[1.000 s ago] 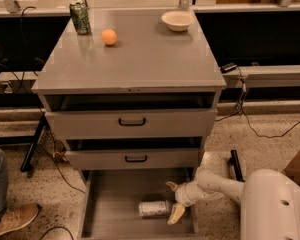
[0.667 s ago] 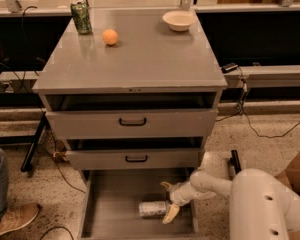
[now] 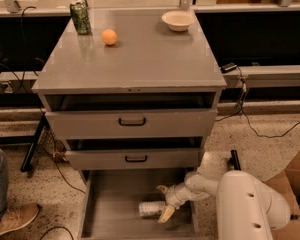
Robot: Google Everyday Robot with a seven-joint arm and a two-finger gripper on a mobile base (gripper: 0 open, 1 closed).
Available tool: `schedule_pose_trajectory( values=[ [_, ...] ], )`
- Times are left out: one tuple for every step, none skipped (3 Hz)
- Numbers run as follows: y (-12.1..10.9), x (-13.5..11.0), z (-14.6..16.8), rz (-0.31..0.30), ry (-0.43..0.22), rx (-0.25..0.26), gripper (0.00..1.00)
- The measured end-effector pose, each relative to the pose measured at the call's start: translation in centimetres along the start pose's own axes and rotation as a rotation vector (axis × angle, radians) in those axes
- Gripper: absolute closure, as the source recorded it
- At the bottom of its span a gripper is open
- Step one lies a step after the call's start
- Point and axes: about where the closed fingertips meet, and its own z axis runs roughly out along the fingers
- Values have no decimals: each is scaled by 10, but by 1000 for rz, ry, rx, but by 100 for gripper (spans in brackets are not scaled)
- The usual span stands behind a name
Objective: Pick blue plastic bottle from bottom drawer and place on counter
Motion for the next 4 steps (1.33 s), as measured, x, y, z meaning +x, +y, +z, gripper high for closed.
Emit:
schedule_pose_trajectory(
  values=[
    [5, 5, 6, 14, 6, -5, 24],
    [14, 5, 0, 24, 0, -6, 47],
    [26, 9, 3, 39, 0, -23, 70],
    [33, 4, -8, 46, -38, -21, 94]
  ],
)
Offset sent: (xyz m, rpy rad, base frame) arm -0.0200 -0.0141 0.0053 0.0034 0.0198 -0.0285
